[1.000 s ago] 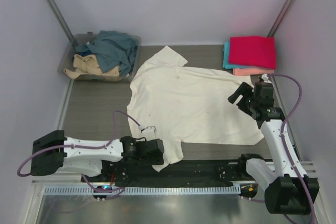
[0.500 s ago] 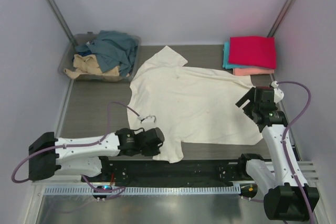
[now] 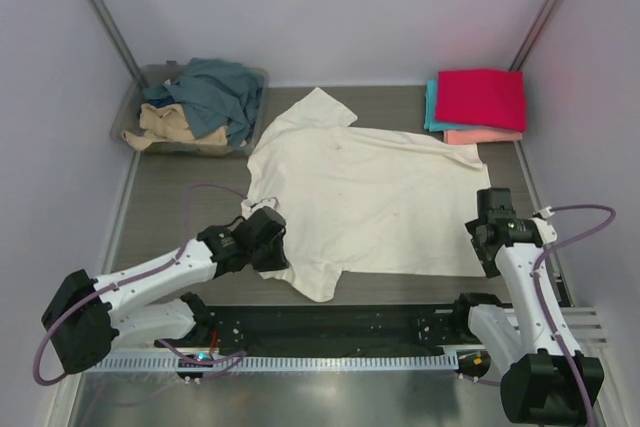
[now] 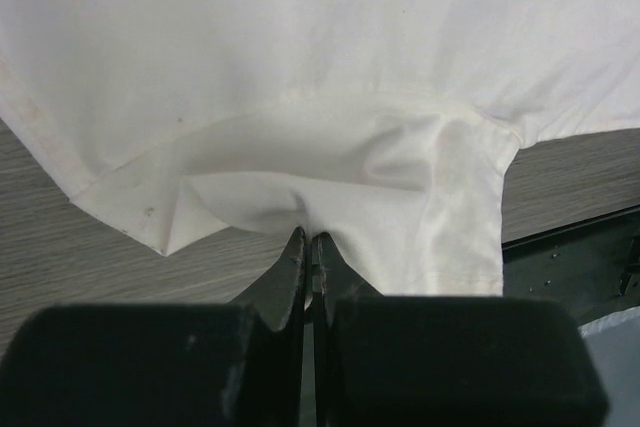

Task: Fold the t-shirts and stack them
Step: Fold the tshirt

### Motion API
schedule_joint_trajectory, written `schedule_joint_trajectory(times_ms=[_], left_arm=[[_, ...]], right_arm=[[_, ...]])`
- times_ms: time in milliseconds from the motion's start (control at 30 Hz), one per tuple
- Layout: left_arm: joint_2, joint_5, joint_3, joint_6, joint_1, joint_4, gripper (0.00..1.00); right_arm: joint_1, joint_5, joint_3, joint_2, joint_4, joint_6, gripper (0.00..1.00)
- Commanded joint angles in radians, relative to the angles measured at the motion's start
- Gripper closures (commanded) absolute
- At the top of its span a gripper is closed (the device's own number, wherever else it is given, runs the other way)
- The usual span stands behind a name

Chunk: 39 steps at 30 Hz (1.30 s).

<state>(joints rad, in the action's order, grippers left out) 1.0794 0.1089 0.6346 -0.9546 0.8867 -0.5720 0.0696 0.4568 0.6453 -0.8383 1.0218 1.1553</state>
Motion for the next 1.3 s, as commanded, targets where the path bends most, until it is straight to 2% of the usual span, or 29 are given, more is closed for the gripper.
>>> schedule_joint_trajectory(times_ms=[0,67,167,200,267,433,500,567,633,667,733,767,1000,1100,1267], left_arm=[[0.001,-0.087,-0.024,0.068,-0.049,0.072,1.0],[0.005,-0.103,-0.021,0.092,-0.069,0.08,1.0],[0.017,-0.153,-0.003,0.115,-0.112,0.07,1.0],[0.019,-0.158,0.002,0.129,-0.132,0.067,1.0],[0.013,-0.164,0.011,0.135,-0.146,0.057,1.0],[0.01,-0.16,0.02,0.134,-0.175,0.055,1.0],[0.013,-0.153,0.017,0.125,-0.178,0.057,1.0],[0.01,-0.152,0.014,0.119,-0.18,0.055,1.0],[0.004,-0.152,0.011,0.111,-0.18,0.047,1.0],[-0.002,-0.15,0.011,0.111,-0.18,0.043,1.0],[-0.019,-0.14,0.014,0.112,-0.183,0.018,1.0],[-0.027,-0.135,0.019,0.116,-0.183,0.009,1.0],[-0.093,-0.075,0.121,0.143,-0.198,-0.162,1.0],[-0.102,-0.038,0.201,0.177,-0.212,-0.216,1.0],[-0.027,-0.048,0.296,0.23,-0.262,-0.235,1.0]], right_arm=[[-0.005,0.072,-0.007,-0.04,-0.011,0.096,0.18],[-0.004,0.037,-0.013,-0.071,-0.035,0.11,0.2],[-0.004,-0.05,-0.058,-0.073,-0.095,0.11,0.35],[-0.005,-0.069,-0.076,-0.071,-0.103,0.112,0.43],[-0.025,-0.114,-0.096,-0.07,-0.132,0.115,0.47],[-0.089,-0.205,-0.194,-0.097,-0.203,0.138,0.49],[-0.137,-0.214,-0.237,-0.125,-0.245,0.159,0.57],[-0.169,-0.158,-0.225,-0.133,-0.252,0.168,0.64],[-0.169,-0.138,-0.222,-0.131,-0.259,0.156,0.69],[-0.169,-0.133,-0.22,-0.134,-0.259,0.153,0.79],[-0.171,-0.127,-0.22,-0.128,-0.262,0.144,0.94],[-0.169,-0.127,-0.222,-0.121,-0.264,0.139,0.98],[-0.169,-0.158,-0.156,-0.003,-0.209,0.043,0.99],[-0.171,-0.106,-0.092,0.051,-0.14,0.017,0.99],[-0.171,-0.064,-0.003,0.032,-0.14,-0.103,0.99]])
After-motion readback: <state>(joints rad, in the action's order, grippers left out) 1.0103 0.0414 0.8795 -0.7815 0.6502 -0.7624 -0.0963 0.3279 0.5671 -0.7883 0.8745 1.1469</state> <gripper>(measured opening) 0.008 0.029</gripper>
